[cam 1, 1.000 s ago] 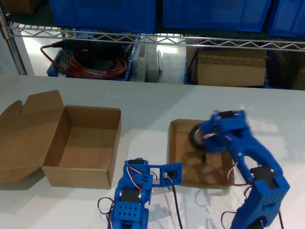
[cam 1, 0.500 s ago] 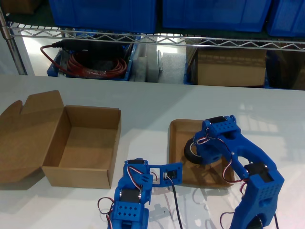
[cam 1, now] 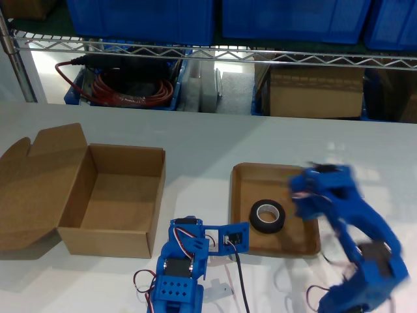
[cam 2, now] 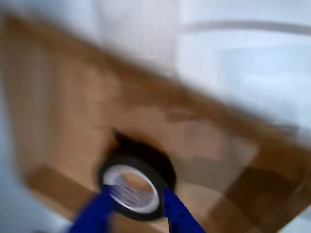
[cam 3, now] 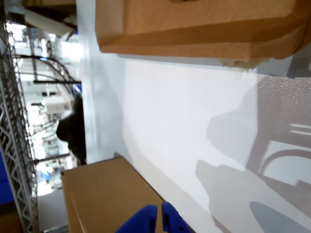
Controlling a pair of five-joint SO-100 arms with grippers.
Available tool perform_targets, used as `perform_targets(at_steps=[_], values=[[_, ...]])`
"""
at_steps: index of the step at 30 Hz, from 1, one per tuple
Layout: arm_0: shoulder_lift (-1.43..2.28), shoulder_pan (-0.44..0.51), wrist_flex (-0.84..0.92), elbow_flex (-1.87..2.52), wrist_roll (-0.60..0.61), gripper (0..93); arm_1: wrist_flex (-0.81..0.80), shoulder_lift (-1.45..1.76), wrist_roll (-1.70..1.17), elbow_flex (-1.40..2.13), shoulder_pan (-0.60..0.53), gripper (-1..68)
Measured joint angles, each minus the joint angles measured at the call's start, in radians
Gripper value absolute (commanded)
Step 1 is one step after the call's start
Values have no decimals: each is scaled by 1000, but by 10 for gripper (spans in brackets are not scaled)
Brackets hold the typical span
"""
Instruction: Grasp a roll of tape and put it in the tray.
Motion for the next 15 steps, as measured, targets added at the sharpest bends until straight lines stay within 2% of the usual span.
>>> perform_targets(at_steps=[3, 5, 10, 15], values=[[0, 0, 0, 0, 0, 2, -249, 339, -49, 337, 187, 2], [0, 0, 0, 0, 0, 2, -324, 592, -86, 600, 261, 2], [0, 0, 0, 0, 0, 2, -199, 1147, -156, 1039, 299, 2], [0, 0, 0, 0, 0, 2, -89, 1367, -189, 1131, 344, 1]])
